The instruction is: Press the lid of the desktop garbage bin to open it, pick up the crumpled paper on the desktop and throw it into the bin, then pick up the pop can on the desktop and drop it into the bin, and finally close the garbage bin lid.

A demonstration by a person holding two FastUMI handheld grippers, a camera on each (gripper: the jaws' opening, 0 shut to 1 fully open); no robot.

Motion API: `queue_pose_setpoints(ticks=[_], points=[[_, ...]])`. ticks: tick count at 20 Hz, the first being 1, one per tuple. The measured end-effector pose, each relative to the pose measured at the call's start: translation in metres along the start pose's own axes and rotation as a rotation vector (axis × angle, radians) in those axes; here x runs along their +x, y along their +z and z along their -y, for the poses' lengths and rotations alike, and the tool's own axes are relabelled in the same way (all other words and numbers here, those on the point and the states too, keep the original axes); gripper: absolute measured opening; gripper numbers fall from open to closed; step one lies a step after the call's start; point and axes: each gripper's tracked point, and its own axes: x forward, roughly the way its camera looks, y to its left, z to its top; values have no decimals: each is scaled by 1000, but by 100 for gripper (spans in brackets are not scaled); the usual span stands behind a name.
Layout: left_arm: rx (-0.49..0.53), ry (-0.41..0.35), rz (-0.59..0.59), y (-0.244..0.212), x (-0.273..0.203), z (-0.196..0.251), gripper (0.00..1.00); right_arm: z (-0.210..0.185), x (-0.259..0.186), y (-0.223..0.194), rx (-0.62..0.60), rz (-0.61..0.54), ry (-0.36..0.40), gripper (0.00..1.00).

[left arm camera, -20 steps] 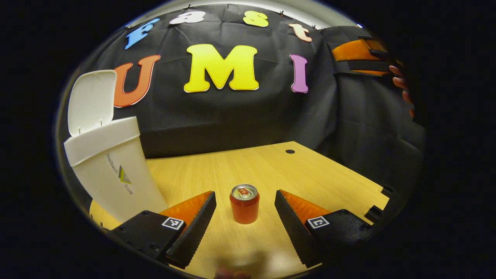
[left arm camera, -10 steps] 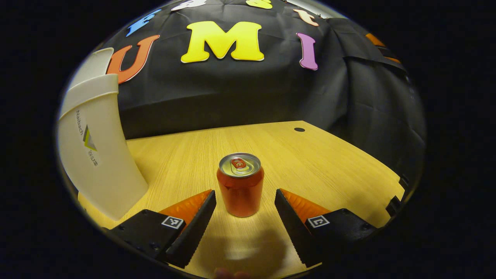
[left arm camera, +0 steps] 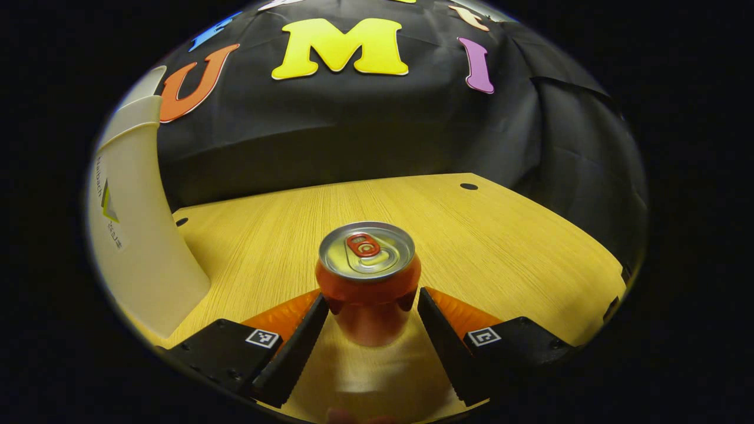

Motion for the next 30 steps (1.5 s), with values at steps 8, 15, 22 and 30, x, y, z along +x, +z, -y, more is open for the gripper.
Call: queue_pose_setpoints(ticks=[8, 15, 22, 30], points=[[-15, 9, 47, 30, -15, -9, 83, 6, -3, 0, 42, -15, -22, 80], [-35, 41, 150, 119, -67, -31, 82, -8, -3, 14, 69, 24, 9, 80], [-88, 175, 260, 218, -124, -91, 82, -15, 6, 35, 117, 75, 44, 80], [-92, 383, 342, 274, -170, -185, 81, -24, 25, 57, 182, 99, 83, 79]])
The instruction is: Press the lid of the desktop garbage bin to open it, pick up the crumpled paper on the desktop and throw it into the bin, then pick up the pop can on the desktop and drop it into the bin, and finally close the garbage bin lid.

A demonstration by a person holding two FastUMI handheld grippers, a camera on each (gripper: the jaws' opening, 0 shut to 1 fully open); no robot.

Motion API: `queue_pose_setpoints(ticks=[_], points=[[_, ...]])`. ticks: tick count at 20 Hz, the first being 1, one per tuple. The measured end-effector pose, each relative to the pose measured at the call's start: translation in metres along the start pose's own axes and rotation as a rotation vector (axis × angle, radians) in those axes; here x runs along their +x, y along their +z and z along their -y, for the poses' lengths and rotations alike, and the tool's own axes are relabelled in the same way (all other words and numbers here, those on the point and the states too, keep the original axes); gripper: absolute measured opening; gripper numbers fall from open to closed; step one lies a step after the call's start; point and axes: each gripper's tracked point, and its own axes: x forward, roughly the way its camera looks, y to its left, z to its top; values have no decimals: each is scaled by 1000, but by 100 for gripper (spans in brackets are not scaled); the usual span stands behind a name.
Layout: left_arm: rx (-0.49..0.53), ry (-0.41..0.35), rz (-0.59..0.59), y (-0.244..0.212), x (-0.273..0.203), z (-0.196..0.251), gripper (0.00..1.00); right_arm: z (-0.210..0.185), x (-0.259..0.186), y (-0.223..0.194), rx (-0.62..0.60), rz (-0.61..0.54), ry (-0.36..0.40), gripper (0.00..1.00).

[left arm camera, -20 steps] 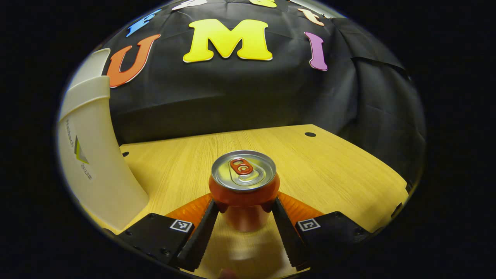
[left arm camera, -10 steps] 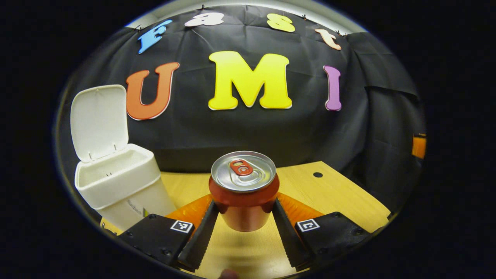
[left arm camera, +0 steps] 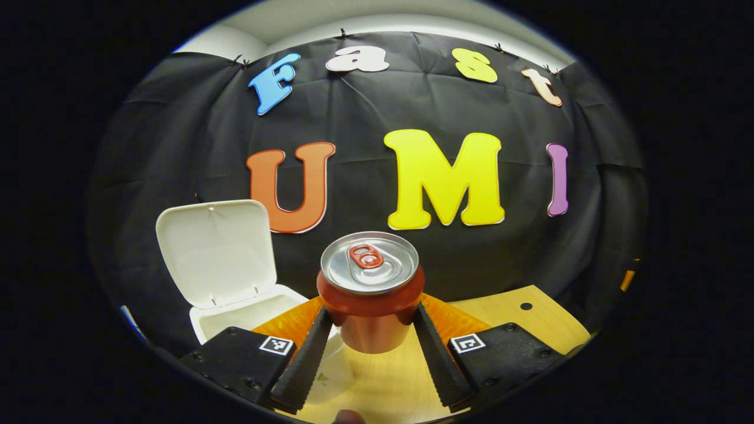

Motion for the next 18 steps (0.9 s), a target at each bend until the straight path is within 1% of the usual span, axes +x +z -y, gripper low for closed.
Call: queue_pose_setpoints(ticks=[1, 3, 7, 10, 12, 14, 18], points=[[-2, 48, 1, 3, 3, -21, 81, -6, 4, -1, 1, -8, 13, 79], [-10, 109, -15, 2, 7, -48, 82, -15, 8, -2, 7, -18, 36, 79], [-1, 205, -61, -10, 20, -93, 82, -30, 15, -3, -3, -25, 61, 80], [-7, 242, -115, -29, 27, -114, 82, -41, 18, -5, -23, -33, 75, 80], [-33, 264, -174, -48, 34, -130, 81, -47, 19, -5, -27, -35, 81, 80], [-56, 280, -196, -57, 36, -139, 81, -51, 19, -8, -32, -41, 82, 80], [-114, 278, -228, -71, 42, -144, 83, -56, 18, -11, -44, -52, 76, 80]])
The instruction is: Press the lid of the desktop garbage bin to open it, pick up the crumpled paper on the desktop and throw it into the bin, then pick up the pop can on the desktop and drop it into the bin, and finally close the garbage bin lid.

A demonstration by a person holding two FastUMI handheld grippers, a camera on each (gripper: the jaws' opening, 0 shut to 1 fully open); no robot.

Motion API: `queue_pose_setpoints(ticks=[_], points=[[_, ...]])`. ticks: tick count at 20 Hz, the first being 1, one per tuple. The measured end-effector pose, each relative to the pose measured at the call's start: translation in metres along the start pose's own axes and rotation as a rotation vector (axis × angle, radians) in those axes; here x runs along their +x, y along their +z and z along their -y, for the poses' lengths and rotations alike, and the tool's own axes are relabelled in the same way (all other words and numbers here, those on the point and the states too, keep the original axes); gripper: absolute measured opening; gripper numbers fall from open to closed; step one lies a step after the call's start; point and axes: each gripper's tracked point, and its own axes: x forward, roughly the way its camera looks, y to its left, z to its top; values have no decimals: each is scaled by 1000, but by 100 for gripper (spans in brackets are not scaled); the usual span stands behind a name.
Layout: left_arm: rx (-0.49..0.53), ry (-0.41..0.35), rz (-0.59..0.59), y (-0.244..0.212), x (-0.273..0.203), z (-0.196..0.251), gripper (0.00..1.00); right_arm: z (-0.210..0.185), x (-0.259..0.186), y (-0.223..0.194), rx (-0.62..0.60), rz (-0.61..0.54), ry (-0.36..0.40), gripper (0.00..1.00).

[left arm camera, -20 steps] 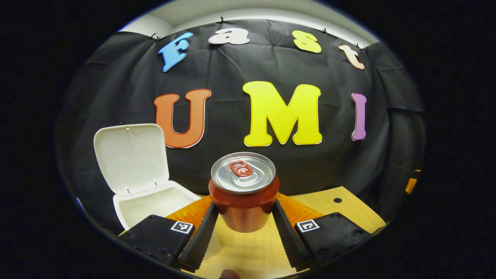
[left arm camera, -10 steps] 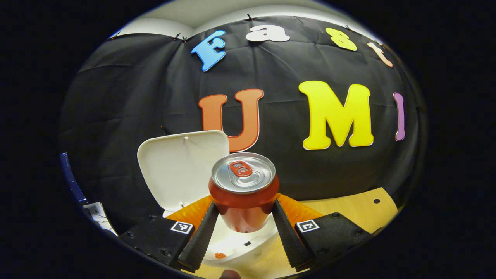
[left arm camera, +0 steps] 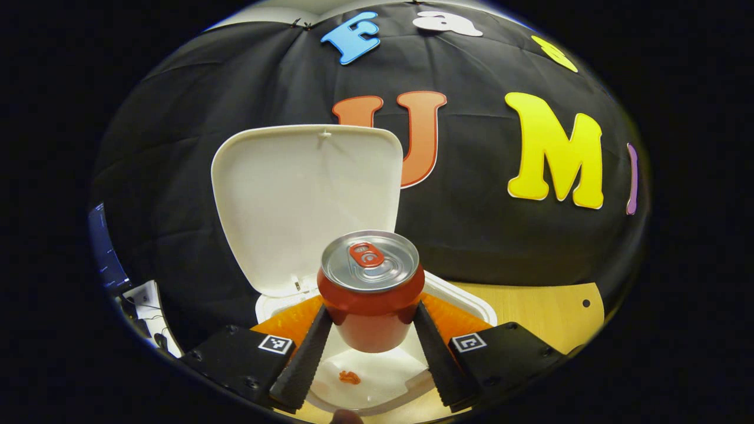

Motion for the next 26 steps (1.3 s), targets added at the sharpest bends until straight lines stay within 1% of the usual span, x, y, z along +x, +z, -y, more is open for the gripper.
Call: queue_pose_setpoints(ticks=[1, 2, 4, 11, 13, 15, 19, 22, 24, 25, 26], points=[[-4, 3, 2, 0, 0, 0, 89, -2, 0, 0, -3, 2, -1, 80], [-6, 10, 5, 0, -1, -1, 84, -3, 1, 2, -5, 4, -3, 80], [-12, 10, 9, 0, -1, -1, 86, -6, 0, 3, 1, 5, -3, 80], [-12, -2, 43, 13, -10, 4, 86, -12, -1, -2, 3, 1, 3, 80], [9, 37, 64, 22, -20, 4, 87, -15, 0, -3, -8, -2, 12, 80], [1, 39, 114, 39, -31, 11, 88, -16, -1, -1, -15, -1, 19, 80], [-31, 88, 224, 85, -50, 20, 89, -13, 0, 9, -30, 19, 37, 80], [-75, 126, 275, 117, -54, 16, 89, -8, 3, 17, -17, 36, 40, 80], [-103, 170, 311, 138, -58, 10, 89, -5, 6, 22, -10, 46, 43, 80], [-113, 207, 329, 151, -54, 2, 89, -4, 8, 25, -7, 52, 42, 80], [-131, 230, 329, 159, -50, -2, 97, -3, 11, 27, -2, 55, 45, 80]])
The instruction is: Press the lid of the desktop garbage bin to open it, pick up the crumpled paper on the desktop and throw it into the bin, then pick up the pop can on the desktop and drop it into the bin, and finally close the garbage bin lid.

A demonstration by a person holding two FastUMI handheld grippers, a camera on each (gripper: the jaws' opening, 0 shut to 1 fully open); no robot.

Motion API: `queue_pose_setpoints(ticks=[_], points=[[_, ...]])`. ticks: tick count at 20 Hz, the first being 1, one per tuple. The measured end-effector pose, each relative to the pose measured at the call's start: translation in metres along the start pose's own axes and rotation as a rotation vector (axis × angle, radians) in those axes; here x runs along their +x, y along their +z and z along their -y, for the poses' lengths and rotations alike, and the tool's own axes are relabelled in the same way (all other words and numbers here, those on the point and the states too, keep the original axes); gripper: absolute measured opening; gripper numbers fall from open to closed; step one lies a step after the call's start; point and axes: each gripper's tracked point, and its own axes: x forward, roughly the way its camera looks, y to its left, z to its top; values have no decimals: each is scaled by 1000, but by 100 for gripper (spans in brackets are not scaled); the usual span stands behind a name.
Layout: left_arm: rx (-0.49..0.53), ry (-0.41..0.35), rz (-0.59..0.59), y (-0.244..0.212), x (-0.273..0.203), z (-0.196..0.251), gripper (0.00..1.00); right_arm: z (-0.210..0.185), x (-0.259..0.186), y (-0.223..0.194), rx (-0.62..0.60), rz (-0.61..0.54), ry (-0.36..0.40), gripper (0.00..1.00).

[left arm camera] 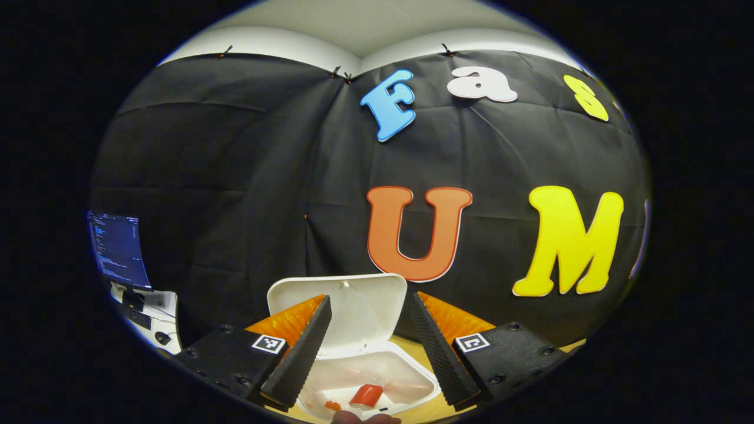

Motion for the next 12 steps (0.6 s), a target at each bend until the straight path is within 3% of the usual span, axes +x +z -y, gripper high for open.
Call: queue_pose_setpoints(ticks=[1, 7, 12], points=[[-12, 14, -1, 3, 4, -1, 89, 0, 3, 2, 4, 2, 2, 80], [-2, 148, 31, 44, 46, -18, 89, -2, 20, 11, 9, 6, 29, 79], [-5, 232, -58, 32, 99, -34, 89, -7, 34, 26, 17, 14, 54, 80]])
